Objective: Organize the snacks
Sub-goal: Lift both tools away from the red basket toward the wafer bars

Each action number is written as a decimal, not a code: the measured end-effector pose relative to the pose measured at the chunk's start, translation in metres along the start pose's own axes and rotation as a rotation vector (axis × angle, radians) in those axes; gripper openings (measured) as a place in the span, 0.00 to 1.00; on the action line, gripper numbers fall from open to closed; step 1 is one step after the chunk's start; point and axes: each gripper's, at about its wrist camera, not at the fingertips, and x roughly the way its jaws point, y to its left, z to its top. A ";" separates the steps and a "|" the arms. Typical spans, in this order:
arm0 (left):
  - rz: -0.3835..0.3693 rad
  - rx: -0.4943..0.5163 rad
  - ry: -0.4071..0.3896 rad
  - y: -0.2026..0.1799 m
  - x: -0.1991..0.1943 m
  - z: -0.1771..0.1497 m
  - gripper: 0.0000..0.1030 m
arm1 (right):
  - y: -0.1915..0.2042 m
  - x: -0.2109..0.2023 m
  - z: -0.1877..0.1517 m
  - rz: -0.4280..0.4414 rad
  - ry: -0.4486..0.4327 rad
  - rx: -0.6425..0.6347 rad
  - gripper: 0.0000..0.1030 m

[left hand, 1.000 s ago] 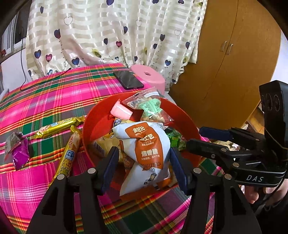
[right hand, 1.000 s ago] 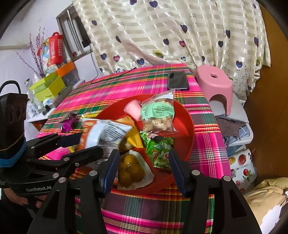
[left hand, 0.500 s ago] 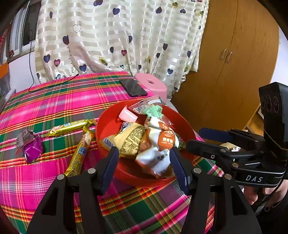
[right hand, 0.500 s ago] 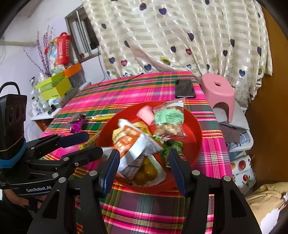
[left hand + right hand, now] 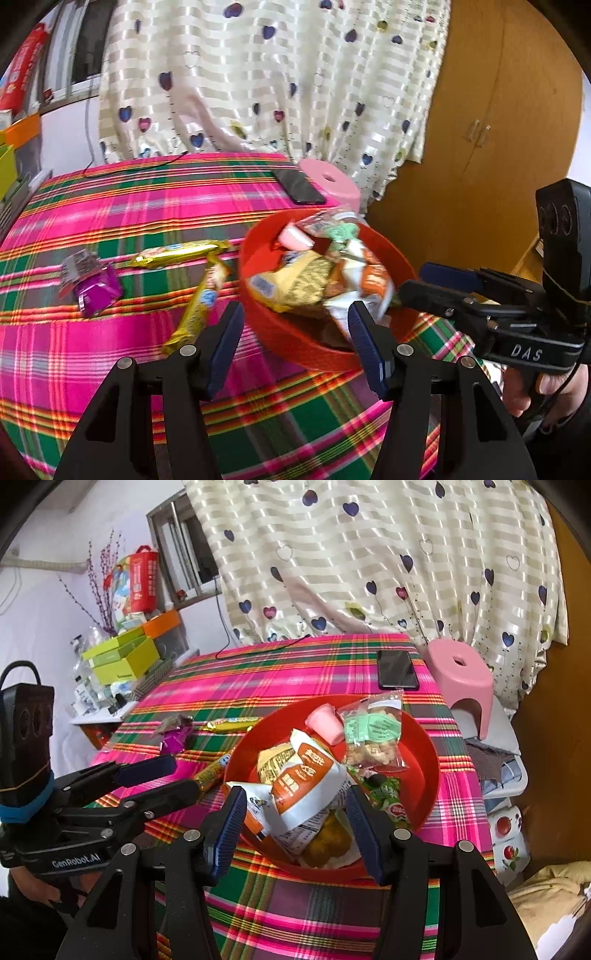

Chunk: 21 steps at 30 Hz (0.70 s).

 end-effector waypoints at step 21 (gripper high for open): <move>0.160 -0.143 0.040 0.081 0.009 -0.017 0.58 | -0.011 0.039 0.005 -0.098 0.029 -0.019 0.32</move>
